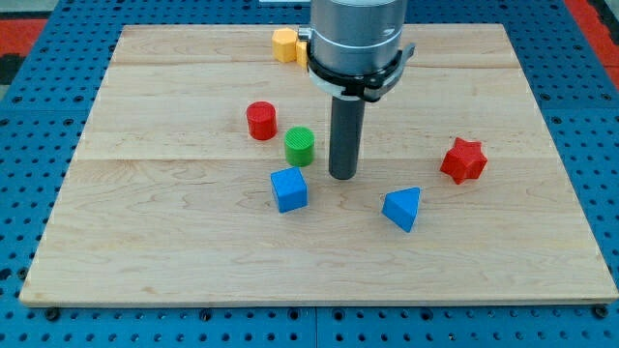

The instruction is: Slide the green circle to the group of blocks

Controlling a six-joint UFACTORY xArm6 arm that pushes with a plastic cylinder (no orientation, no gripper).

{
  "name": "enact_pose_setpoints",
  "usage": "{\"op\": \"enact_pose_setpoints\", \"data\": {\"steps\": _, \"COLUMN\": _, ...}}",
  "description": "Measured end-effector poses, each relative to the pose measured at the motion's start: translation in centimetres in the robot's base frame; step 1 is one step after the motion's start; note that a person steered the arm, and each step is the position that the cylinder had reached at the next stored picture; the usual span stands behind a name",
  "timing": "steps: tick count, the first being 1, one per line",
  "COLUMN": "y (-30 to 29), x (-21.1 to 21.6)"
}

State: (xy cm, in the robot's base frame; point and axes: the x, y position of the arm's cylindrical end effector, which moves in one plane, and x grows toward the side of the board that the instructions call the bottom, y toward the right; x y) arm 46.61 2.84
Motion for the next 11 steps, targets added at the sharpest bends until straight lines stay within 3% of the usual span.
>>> {"op": "enact_pose_setpoints", "data": {"steps": 2, "y": -3.1, "x": -1.5}}
{"op": "enact_pose_setpoints", "data": {"steps": 3, "y": -4.2, "x": -5.9}}
{"op": "enact_pose_setpoints", "data": {"steps": 6, "y": -10.8, "x": -5.1}}
{"op": "enact_pose_setpoints", "data": {"steps": 7, "y": -6.3, "x": -12.8}}
{"op": "enact_pose_setpoints", "data": {"steps": 8, "y": -5.6, "x": -12.4}}
{"op": "enact_pose_setpoints", "data": {"steps": 9, "y": -2.3, "x": -14.7}}
{"op": "enact_pose_setpoints", "data": {"steps": 10, "y": -4.2, "x": -15.9}}
{"op": "enact_pose_setpoints", "data": {"steps": 11, "y": -10.4, "x": -15.7}}
